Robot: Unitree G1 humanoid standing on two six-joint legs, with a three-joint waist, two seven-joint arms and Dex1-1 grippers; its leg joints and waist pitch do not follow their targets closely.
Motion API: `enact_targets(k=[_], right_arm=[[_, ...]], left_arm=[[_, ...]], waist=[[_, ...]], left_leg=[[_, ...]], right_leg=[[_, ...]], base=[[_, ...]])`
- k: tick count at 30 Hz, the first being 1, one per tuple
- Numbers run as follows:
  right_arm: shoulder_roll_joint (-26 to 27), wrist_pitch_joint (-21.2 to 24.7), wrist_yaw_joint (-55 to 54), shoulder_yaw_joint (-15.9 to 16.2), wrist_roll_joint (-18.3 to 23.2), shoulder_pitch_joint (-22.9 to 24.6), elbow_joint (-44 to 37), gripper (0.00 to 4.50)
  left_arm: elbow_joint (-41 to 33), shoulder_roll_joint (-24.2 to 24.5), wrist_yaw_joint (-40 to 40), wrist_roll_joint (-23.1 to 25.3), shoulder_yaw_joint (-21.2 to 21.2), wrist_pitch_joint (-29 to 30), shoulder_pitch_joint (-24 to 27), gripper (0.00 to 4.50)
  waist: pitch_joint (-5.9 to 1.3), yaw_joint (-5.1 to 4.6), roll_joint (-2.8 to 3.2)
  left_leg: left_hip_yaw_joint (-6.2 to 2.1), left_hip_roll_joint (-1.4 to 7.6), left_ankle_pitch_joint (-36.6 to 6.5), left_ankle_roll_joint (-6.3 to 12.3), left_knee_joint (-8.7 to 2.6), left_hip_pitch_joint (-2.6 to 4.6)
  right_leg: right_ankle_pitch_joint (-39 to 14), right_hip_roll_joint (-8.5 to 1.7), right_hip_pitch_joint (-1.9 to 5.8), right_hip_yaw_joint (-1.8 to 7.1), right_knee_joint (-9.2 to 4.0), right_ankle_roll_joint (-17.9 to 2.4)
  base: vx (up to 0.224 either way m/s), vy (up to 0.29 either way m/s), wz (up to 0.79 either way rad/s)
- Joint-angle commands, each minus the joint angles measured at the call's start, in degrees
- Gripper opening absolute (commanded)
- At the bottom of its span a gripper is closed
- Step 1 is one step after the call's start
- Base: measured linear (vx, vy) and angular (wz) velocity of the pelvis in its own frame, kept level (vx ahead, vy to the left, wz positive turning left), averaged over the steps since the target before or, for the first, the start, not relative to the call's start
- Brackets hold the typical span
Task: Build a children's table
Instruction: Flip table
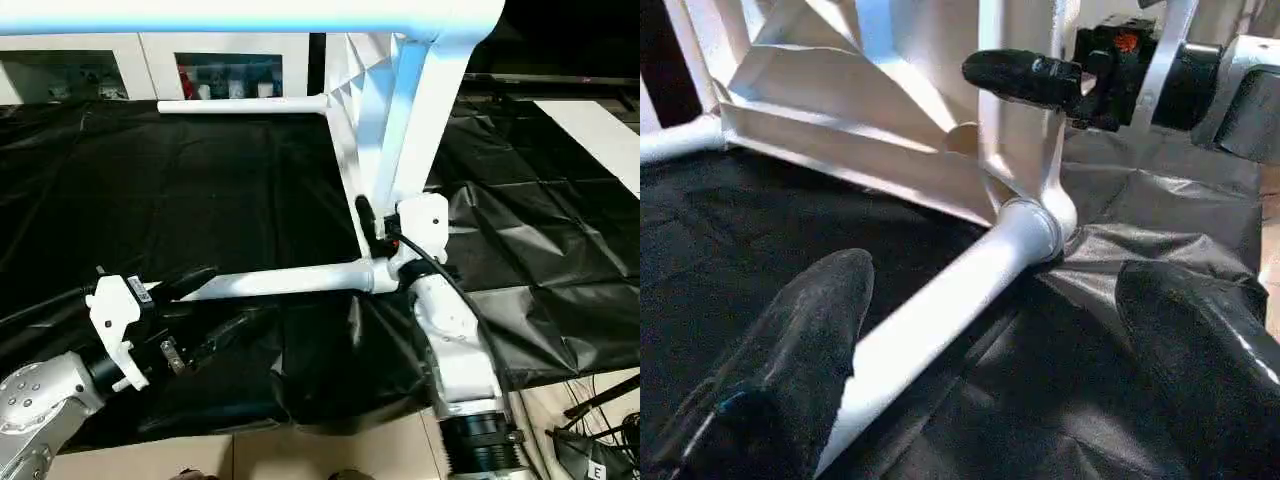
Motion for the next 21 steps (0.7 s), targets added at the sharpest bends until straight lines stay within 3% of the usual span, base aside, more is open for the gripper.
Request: enact_targets(k=[1, 6, 11, 14, 18, 21], right_arm=[[0.2, -0.2, -0.3, -0.5, -0.3, -1.0, -0.7, 3.77], [0.6, 0.3, 0.0, -0.8, -0.3, -1.5, 0.3, 3.77], [0.4, -0.1, 0.5, -1.1, 0.0, -1.4, 1.4, 3.39], [0.4, 0.0, 0.7, -1.2, -0.1, -1.5, 1.6, 3.09], [0.3, 0.3, 0.5, -1.4, -0.3, -1.7, 2.0, 2.72], [0.1, 0.5, 0.4, -1.7, -0.7, -1.7, 2.1, 2.49]], left_arm=[[0.3, 0.2, -0.3, 0.9, 0.3, 0.1, 0.0, 4.34], [0.5, 0.2, -0.4, 1.2, 0.4, 0.1, -0.1, 4.34], [0.9, 1.5, -0.7, 3.3, 0.1, -0.9, 0.1, 4.34], [2.9, 2.4, 0.9, 8.2, -0.2, -3.3, -0.2, 4.34], [4.6, 2.3, 3.3, 11.0, 1.3, -6.1, -1.3, 4.47], [5.3, 2.9, 8.6, 16.6, 6.1, -12.1, -4.1, 4.5]], waist=[[-3.45, 0.25, 0.55], [-3.44, 0.25, 0.52], [-3.47, 0.28, 0.48], [-3.48, 0.22, 0.5], [-3.52, 0.31, 0.58], [-3.56, 0.3, 0.37]], left_leg=[[-0.3, 0.39, -14.0, -0.52, -4.18, 1.15], [-0.37, 0.37, -14.0, -0.6, -4.22, 1.09], [-0.36, 0.35, -13.8, -0.37, -4.13, 1.11], [-0.38, 0.32, -13.5, -0.16, -4.12, 1.08], [-0.47, 0.4, -13.8, -0.49, -4.18, 1.17], [-0.48, 0.35, -13.3, -0.15, -4.05, 1.07]], right_leg=[[-8.6, -1.25, 2.3, 1.27, -3.51, -7.1], [-9.0, -1.29, 2.36, 1.26, -3.5, -6.9], [-9.1, -1.32, 2.36, 1.28, -3.49, -6.8], [-9.1, -1.27, 2.35, 1.25, -3.58, -6.5], [-9.0, -1.39, 2.37, 1.24, -3.53, -6.8], [-8.0, -1.38, 2.56, 1.23, -3.49, -6.9]], base=[[0.0, 0.0, 0.0], [0.0, 0.0, 0.0], [0.0, 0.0, 0.0], [0.0, 0.0, 0.0], [0.0, 0.0, 0.0], [0.0, 0.0, 0.0]])
